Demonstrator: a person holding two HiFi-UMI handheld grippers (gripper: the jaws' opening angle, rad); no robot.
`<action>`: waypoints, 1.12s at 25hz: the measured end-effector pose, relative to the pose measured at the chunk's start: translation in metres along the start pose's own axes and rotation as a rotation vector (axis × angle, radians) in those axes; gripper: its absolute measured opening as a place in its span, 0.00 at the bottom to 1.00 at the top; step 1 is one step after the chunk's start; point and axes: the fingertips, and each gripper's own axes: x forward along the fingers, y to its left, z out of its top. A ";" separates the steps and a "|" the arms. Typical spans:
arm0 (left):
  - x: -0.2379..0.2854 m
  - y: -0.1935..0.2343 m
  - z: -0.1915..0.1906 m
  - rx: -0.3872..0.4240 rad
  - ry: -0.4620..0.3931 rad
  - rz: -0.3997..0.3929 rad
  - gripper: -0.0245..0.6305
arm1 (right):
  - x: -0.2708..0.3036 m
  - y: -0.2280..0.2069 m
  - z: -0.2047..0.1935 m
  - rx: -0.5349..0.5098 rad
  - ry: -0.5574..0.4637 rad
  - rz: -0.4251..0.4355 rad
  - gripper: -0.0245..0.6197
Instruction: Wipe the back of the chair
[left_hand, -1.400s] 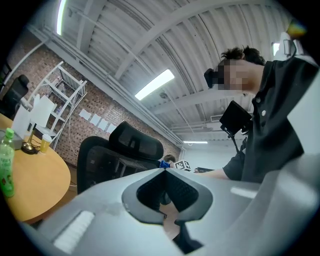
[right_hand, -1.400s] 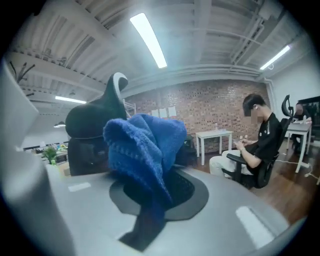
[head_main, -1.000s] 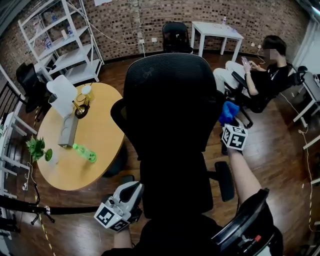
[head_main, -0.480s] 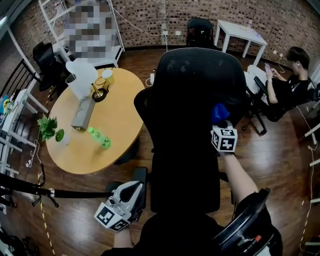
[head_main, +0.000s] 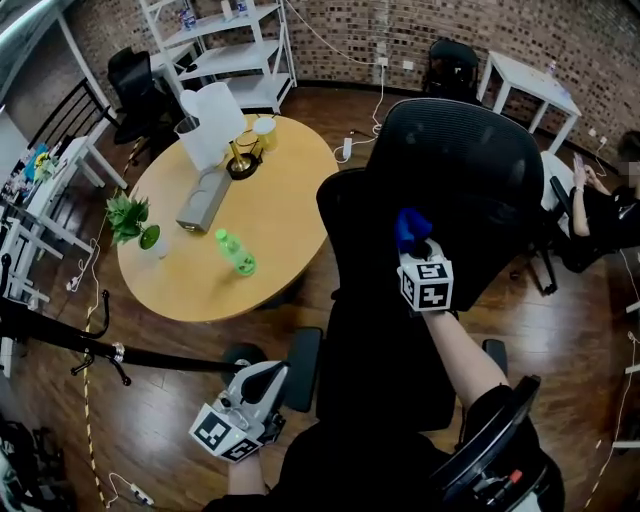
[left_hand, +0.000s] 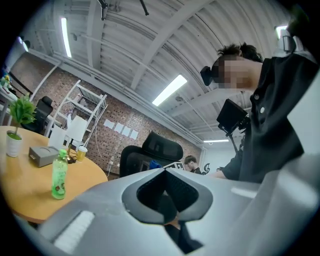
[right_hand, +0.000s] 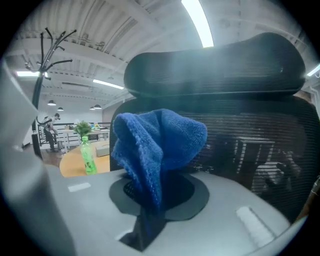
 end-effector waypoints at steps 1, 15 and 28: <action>-0.003 0.001 0.001 0.001 -0.001 0.012 0.05 | 0.005 0.012 0.002 -0.006 -0.003 0.024 0.13; -0.025 0.002 0.009 0.018 -0.014 0.096 0.05 | 0.045 0.187 0.014 -0.024 -0.050 0.594 0.13; 0.026 -0.020 -0.001 0.022 0.036 -0.029 0.05 | 0.017 0.026 -0.063 0.079 0.021 0.261 0.13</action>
